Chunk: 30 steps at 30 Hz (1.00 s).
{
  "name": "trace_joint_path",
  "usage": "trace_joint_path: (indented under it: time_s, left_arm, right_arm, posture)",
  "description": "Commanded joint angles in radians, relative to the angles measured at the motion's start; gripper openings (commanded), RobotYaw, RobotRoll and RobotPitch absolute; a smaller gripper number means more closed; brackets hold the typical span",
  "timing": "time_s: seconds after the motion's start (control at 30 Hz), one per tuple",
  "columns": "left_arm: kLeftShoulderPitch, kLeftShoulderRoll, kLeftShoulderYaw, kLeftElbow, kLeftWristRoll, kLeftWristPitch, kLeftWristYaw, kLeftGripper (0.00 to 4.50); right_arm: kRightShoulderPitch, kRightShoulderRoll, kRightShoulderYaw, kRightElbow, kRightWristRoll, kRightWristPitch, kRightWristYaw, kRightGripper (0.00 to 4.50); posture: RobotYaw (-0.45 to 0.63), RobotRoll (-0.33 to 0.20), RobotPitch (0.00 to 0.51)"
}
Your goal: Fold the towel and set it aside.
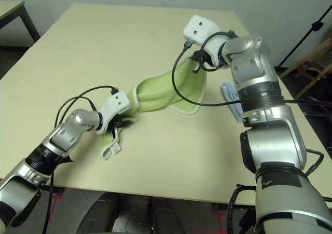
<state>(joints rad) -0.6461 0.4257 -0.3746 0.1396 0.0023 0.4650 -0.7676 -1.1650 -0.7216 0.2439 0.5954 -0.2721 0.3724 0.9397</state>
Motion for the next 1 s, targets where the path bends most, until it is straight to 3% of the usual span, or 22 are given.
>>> trace_joint_path:
  time_s: [0.03, 0.3, 0.43, 0.47, 0.63, 0.7, 1.0]
  left_arm:
    - [0.004, -0.073, 0.144, -0.09, -0.179, 0.158, -0.017, 0.02]
    - [0.01, -0.131, 0.457, -0.224, -0.561, 0.546, -0.005, 0.02]
    - [-0.013, -0.159, 0.6, -0.193, -0.68, 0.661, 0.076, 0.02]
    - [-0.012, -0.156, 0.616, -0.178, -0.682, 0.666, 0.097, 0.02]
    - [0.044, -0.104, 0.57, -0.125, -0.635, 0.615, 0.121, 1.47]
    - [0.068, -0.093, 0.548, -0.11, -0.615, 0.591, 0.125, 1.83]
    - [0.143, 0.024, 0.45, -0.016, -0.483, 0.44, 0.107, 1.85]
  right_arm:
    - [0.016, -0.026, -0.015, -0.009, 0.008, 0.006, 0.015, 0.0]
    - [0.054, -0.109, -0.028, -0.025, 0.005, 0.018, 0.047, 0.0]
    - [0.067, -0.154, -0.033, -0.029, 0.001, 0.021, 0.066, 0.0]
    - [0.068, -0.165, -0.034, -0.027, 0.0, 0.018, 0.072, 0.0]
    - [0.066, -0.178, -0.033, -0.033, 0.0, 0.019, 0.073, 0.0]
    - [0.074, -0.173, -0.033, -0.053, 0.005, 0.028, 0.077, 0.0]
    - [0.097, -0.161, -0.035, -0.105, 0.015, 0.048, 0.092, 0.0]
  posture:
    - [0.11, 0.0, 0.161]
    - [0.11, 0.0, 0.15]
    - [0.11, 0.0, 0.142]
    - [0.11, 0.0, 0.141]
    - [0.1, 0.0, 0.132]
    - [0.1, 0.0, 0.13]
    - [0.1, 0.0, 0.13]
